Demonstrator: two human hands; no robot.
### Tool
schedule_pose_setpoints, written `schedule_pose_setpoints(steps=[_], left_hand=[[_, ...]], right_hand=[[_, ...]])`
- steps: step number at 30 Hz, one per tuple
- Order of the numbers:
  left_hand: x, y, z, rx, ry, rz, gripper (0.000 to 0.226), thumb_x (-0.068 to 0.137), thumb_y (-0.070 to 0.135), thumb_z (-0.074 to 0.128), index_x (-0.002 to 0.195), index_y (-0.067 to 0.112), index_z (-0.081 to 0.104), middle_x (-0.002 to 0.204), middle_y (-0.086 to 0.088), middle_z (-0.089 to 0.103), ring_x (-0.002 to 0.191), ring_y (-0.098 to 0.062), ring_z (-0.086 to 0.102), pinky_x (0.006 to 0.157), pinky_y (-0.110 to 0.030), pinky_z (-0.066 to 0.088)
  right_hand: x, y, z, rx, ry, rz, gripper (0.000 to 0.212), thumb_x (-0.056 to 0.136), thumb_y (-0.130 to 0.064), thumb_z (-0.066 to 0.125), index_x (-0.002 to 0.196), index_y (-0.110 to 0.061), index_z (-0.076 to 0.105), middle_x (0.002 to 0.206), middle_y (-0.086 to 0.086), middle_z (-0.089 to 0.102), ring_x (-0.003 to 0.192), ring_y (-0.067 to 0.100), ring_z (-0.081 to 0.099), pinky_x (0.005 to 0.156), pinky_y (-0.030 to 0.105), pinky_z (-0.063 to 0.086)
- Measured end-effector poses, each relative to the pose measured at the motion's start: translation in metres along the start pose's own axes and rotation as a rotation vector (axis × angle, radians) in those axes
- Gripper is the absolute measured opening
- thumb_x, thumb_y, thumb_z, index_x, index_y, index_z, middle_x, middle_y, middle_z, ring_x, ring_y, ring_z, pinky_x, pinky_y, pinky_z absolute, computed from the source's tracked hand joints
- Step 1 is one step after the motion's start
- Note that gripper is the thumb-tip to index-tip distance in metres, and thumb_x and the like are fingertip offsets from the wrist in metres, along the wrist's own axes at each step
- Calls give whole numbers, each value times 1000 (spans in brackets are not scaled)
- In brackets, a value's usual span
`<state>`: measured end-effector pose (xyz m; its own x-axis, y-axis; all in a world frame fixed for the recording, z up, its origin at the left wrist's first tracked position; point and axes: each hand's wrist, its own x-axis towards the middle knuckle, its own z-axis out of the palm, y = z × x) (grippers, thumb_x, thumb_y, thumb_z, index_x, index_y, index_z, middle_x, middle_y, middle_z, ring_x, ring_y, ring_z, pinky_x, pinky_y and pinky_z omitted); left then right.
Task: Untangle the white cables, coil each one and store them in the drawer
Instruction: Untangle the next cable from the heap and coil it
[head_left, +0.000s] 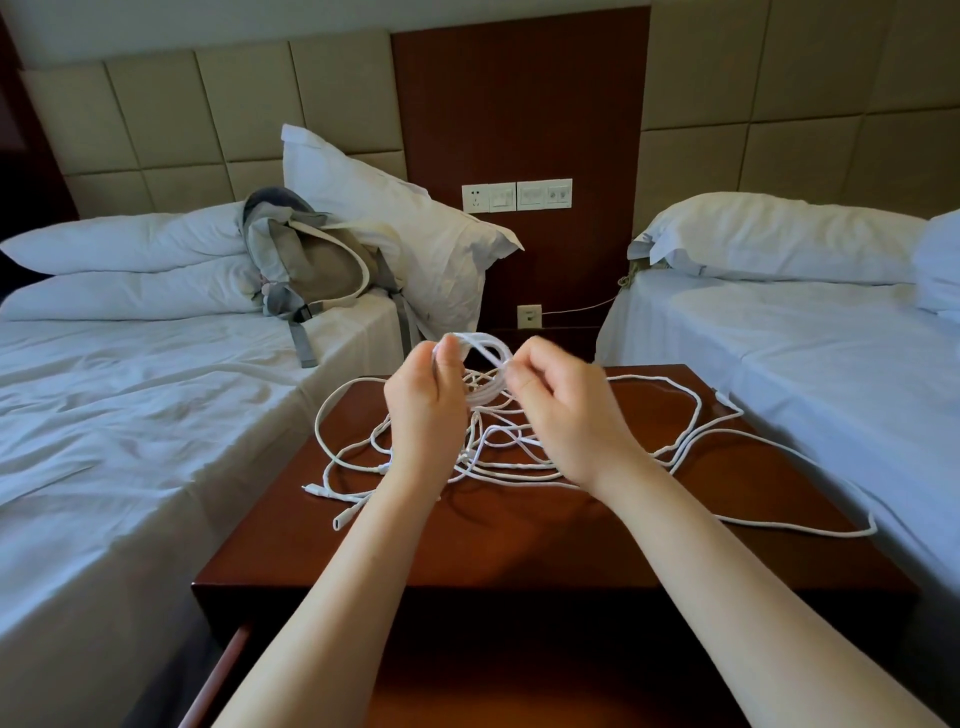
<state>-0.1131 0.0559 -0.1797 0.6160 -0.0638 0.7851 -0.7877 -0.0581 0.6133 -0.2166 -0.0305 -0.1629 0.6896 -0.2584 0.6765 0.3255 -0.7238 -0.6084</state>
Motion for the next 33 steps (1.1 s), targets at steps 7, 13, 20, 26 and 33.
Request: schedule_pose_setpoints(steps=[7, 13, 20, 26, 33], left_hand=[[13, 0, -13, -78, 101, -146, 44, 97, 35, 35, 58, 16, 41, 53, -2, 43, 56, -40, 50, 57, -49, 42], [8, 23, -10, -355, 37, -332, 45, 102, 28, 35, 59, 14, 39, 49, 0, 39, 41, -14, 42, 40, -23, 37], [0, 52, -4, -775, -299, -542, 35, 100, 30, 37, 73, 13, 52, 51, 3, 38, 39, -5, 35, 37, -15, 30], [-14, 61, 2, -642, -673, -319, 44, 100, 22, 35, 65, 20, 63, 46, 8, 42, 38, -6, 33, 37, -17, 27], [-25, 72, 2, -434, -885, -222, 33, 100, 19, 37, 82, -5, 53, 48, 4, 37, 38, -6, 31, 39, -16, 26]], right_hand=[[-10, 5, 14, 40, -200, 72, 30, 98, -18, 44, 75, -1, 53, 51, -9, 40, 52, 6, 37, 57, 24, 33], [-8, 21, 12, 299, -305, 256, 35, 99, -18, 44, 69, -2, 50, 52, -4, 38, 50, 8, 32, 52, 19, 25], [-3, 38, -10, 650, -299, 372, 31, 88, -28, 59, 65, -13, 46, 48, -7, 33, 44, 6, 23, 46, 20, 18], [3, 36, -34, 640, -78, 362, 9, 81, -16, 60, 72, -16, 61, 58, -1, 46, 51, 7, 41, 48, 13, 39], [11, 30, -58, 712, -11, 307, 35, 91, -22, 54, 57, -18, 49, 50, -5, 35, 44, 6, 31, 45, 15, 32]])
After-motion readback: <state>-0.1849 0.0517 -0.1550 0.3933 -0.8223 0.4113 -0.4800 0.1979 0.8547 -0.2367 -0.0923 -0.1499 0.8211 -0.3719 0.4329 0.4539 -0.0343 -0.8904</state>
